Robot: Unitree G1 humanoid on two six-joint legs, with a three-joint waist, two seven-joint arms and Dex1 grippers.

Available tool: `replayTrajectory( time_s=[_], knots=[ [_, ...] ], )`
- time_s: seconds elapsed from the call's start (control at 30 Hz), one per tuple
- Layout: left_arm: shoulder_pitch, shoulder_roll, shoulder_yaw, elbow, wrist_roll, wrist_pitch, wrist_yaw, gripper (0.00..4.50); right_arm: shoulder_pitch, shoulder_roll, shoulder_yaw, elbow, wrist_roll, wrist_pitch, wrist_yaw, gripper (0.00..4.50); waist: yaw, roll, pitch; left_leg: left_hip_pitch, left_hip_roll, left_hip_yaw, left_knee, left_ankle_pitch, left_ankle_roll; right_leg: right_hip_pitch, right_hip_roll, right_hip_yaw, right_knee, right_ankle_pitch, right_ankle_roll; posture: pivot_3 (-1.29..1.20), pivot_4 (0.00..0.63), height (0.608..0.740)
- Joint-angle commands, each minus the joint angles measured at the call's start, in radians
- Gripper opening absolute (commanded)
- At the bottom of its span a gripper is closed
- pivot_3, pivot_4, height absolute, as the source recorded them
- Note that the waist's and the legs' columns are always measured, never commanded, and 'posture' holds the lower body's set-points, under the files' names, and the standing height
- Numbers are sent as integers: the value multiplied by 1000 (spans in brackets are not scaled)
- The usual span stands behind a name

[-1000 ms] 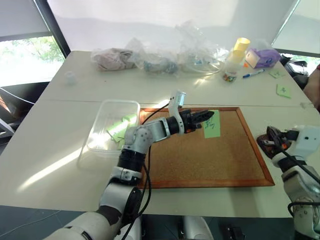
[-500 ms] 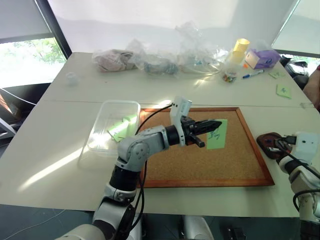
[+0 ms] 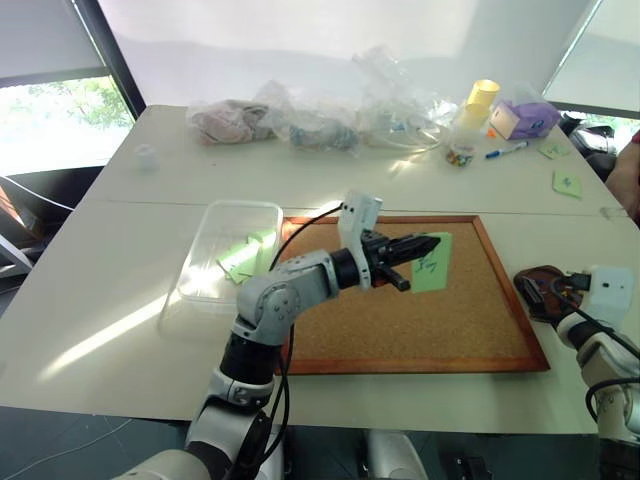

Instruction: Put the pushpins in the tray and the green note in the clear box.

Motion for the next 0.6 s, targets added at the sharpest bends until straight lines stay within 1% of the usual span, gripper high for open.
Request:
replayTrajectory(
  time_s=[0.03, 0.17, 0.3, 0.47, 0.6],
  knots=[
    [-11, -2, -12, -52, 14, -38, 1, 0, 3, -6, -37, -27, -3, -24, -1, 4455, 0, 0, 0, 0, 0, 0, 0, 0, 0, 0, 0, 0, 0, 0, 0, 0, 150, 740],
    [-12, -3, -6, -59, 33, -68, 14, 0, 6, -4, -45, -34, 0, -34, -3, 4455, 0, 0, 0, 0, 0, 0, 0, 0, 0, 0, 0, 0, 0, 0, 0, 0, 150, 740],
    [-23, 4, -12, -48, 83, -127, 22, 0, -14, -4, -66, -12, -20, -85, -32, 4455, 0, 0, 0, 0, 0, 0, 0, 0, 0, 0, 0, 0, 0, 0, 0, 0, 150, 740],
    [-22, 3, -12, -46, 94, -145, 27, 0, -35, 3, -82, -11, -18, -118, -48, 4455, 0, 0, 0, 0, 0, 0, 0, 0, 0, 0, 0, 0, 0, 0, 0, 0, 150, 740],
    [-34, 15, -9, -58, 146, -209, 53, 0, -41, 11, -98, -44, 24, -125, -30, 4455, 0, 0, 0, 0, 0, 0, 0, 0, 0, 0, 0, 0, 0, 0, 0, 0, 150, 740]
  ],
)
